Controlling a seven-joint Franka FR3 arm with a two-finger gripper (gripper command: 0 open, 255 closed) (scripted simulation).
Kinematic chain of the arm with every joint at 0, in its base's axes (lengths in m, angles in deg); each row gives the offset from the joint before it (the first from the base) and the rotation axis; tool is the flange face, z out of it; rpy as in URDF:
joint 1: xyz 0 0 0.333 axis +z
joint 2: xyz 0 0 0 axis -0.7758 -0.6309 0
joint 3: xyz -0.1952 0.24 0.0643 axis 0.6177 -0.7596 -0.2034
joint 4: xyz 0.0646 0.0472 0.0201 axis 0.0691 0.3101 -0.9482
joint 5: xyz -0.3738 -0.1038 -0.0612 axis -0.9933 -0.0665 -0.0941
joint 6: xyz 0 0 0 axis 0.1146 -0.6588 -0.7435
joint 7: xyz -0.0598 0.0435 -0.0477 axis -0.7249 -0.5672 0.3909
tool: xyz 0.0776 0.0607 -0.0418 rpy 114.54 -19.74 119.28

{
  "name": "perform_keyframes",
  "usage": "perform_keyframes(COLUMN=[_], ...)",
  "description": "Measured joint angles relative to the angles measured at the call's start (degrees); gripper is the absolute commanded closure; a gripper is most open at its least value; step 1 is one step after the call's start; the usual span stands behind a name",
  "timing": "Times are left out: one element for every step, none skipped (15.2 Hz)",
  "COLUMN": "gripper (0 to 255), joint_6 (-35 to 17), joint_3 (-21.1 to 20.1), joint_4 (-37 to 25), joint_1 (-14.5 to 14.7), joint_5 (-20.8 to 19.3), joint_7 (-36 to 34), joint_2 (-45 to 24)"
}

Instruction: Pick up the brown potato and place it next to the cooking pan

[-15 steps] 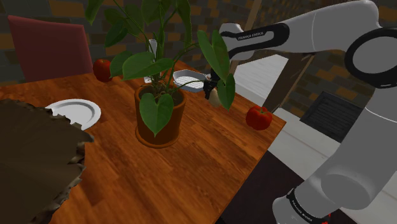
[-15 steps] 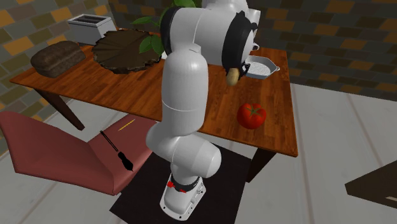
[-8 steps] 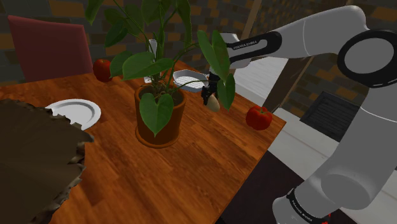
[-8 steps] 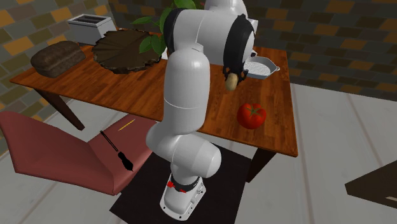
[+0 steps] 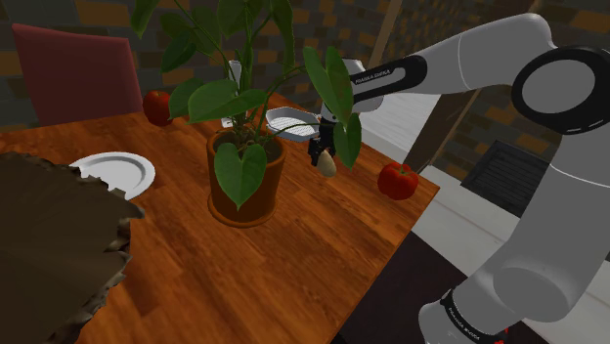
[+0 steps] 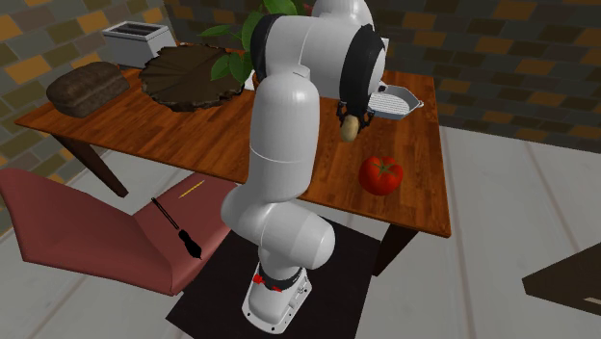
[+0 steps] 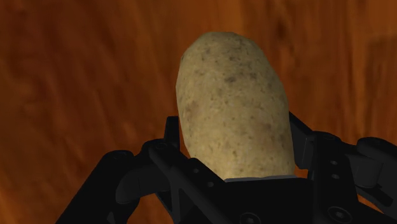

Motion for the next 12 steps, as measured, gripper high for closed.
perform_keyframes(gripper=[255,0,0,0,0,0,0,0,0,0,0,0], joint_6=[-0.01,-0.01,-0.02,-0.02,-0.02,-0.02,-0.02,-0.02,0.78,2.06,3.41,4.90], joint_3=[0.00,0.00,0.00,0.00,0.00,0.00,0.00,0.00,0.01,0.06,0.06,0.03], joint_4=[-0.01,-0.01,-0.01,-0.01,-0.01,-0.01,-0.01,-0.01,-0.33,-1.11,-2.27,-3.06], joint_1=[0.00,0.00,0.00,0.00,0.00,0.00,0.00,0.00,-0.01,-0.09,-0.07,-0.01], joint_5=[0.00,0.00,0.00,0.00,0.00,0.00,0.00,0.00,-0.03,-0.06,-0.10,-0.14], joint_7=[0.00,0.00,0.00,0.00,0.00,0.00,0.00,0.00,-0.02,0.01,-0.11,-0.30], joint_2=[-0.01,-0.01,-0.01,-0.01,-0.01,-0.01,-0.01,-0.01,0.47,1.00,1.22,1.93])
